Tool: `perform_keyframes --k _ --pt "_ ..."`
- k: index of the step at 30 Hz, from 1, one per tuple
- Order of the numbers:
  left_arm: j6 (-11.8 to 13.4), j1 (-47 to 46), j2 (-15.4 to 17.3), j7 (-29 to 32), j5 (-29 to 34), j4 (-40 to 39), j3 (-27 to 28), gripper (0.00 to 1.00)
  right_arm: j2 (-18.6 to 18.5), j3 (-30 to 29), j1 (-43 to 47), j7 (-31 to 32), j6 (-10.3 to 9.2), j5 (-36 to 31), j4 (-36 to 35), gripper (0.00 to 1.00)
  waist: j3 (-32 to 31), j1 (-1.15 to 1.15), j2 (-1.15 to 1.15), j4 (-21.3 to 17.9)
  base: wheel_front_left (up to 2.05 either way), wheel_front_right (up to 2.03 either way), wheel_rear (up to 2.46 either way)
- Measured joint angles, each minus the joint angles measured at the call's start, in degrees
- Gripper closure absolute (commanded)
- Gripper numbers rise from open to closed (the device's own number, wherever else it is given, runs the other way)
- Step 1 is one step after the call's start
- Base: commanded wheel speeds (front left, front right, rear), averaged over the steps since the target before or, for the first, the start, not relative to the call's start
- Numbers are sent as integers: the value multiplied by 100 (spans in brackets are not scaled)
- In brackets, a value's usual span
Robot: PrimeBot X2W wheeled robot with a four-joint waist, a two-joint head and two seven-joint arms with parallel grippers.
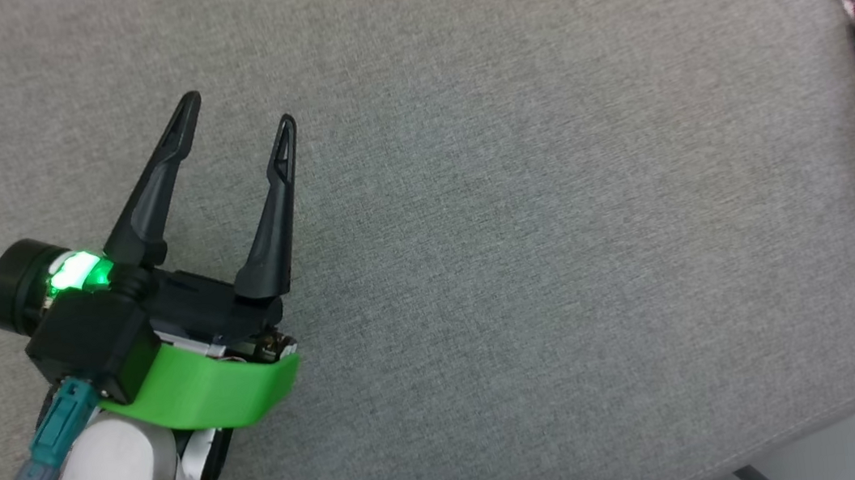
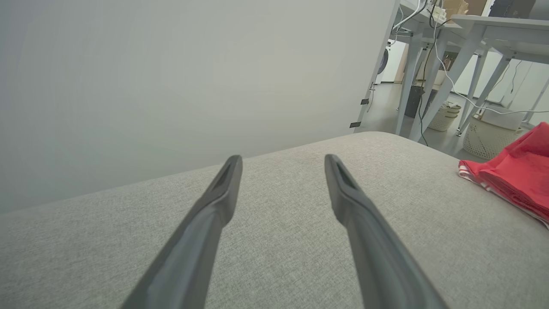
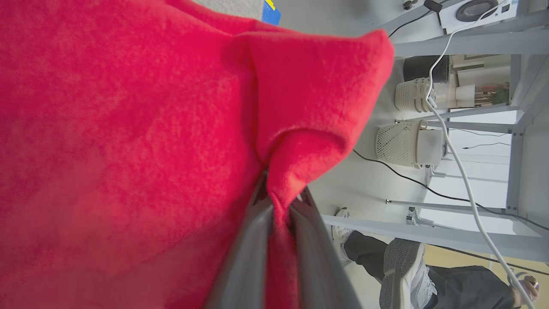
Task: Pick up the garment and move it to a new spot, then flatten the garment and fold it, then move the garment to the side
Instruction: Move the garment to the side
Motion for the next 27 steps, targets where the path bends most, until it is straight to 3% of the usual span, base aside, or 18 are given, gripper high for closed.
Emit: perform_keyframes --k 11,12,13,14,27 --pt "15 -90 107 131 16 -258 7 0 591 -723 -358 -508 0 -619 999 100 554 0 0 115 0 0 0" --pt "19 -89 107 126 16 -248 8 0 621 -768 -393 -527 0 -665 1072 85 543 0 0 126 0 0 0" --pt "26 -89 107 122 16 -229 5 0 646 -813 -428 -575 0 -723 1137 54 521 0 0 136 0 0 0" --pt "34 -89 105 112 15 -205 2 0 673 -886 -469 -611 0 -759 1207 0 490 0 0 142 0 0 0" --pt "110 64 -210 -402 -241 658 -47 0 744 -1122 -795 -1439 -1 -961 1219 0 -318 -1 0 308 0 0 0"
